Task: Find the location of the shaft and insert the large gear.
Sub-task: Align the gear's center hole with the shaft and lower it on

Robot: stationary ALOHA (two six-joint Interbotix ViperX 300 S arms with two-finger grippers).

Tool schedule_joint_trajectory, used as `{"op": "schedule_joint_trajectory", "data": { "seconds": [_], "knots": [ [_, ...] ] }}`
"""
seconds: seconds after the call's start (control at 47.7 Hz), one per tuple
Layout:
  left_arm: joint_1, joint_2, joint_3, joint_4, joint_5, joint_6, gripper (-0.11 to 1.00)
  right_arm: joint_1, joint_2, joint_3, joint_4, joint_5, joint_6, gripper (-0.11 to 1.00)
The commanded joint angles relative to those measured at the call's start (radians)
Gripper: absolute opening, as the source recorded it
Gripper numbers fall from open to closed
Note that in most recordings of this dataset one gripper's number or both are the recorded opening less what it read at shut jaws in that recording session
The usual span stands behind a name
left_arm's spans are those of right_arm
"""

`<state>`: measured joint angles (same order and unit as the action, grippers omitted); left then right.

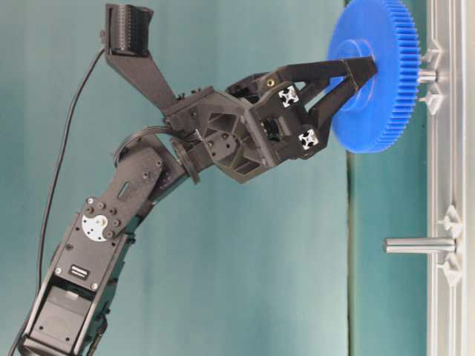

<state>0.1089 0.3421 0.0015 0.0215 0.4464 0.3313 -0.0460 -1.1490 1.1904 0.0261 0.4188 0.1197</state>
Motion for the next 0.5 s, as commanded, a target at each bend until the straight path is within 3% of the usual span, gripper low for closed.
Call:
{"op": "schedule_joint_trajectory", "data": {
  "seconds": [0.0,0.482],
  "knots": [
    [0.017,-0.025,-0.031,0.002,0.009,0.002,0.71,-0.002,0.006,-0.008,0.002,-0.008,0.009,0.02],
    [0.023,0.002,-0.063,0.002,0.038,0.0,0.72,-0.002,0.006,-0.006,0.002,-0.021,0.009,0.02]
  ]
}}
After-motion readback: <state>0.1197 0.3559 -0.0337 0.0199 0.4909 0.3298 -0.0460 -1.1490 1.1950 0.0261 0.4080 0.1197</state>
